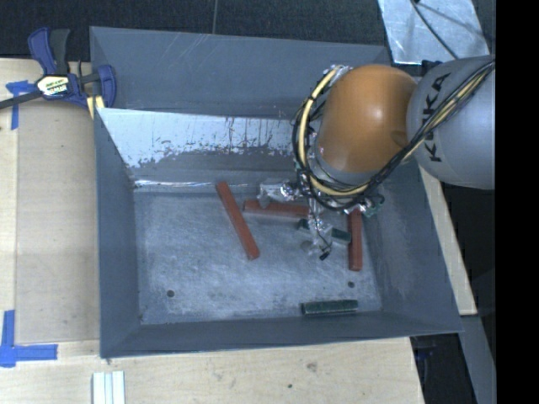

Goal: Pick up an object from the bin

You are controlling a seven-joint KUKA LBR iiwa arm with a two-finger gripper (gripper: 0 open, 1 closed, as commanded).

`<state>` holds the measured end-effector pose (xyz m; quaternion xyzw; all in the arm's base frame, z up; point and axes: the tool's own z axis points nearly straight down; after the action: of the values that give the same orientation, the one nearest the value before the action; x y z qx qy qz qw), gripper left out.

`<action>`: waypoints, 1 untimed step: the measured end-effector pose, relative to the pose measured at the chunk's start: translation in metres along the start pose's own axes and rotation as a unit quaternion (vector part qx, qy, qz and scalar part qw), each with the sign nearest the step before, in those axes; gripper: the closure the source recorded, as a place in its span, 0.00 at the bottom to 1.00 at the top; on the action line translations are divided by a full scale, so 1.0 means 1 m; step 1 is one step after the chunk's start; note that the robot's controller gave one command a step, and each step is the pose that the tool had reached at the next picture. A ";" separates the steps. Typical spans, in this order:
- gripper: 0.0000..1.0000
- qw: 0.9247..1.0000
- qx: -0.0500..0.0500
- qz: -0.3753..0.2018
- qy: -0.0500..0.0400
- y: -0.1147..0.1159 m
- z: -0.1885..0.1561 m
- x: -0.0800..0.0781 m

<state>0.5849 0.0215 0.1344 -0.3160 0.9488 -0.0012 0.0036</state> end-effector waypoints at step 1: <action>0.00 1.000 -0.002 0.014 0.000 -0.030 0.064 -0.021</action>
Offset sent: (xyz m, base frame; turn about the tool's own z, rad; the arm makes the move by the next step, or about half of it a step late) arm 0.0337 -0.0112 -0.0618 0.0240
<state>0.6202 0.0106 0.0704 -0.3022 0.9532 0.0007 0.0032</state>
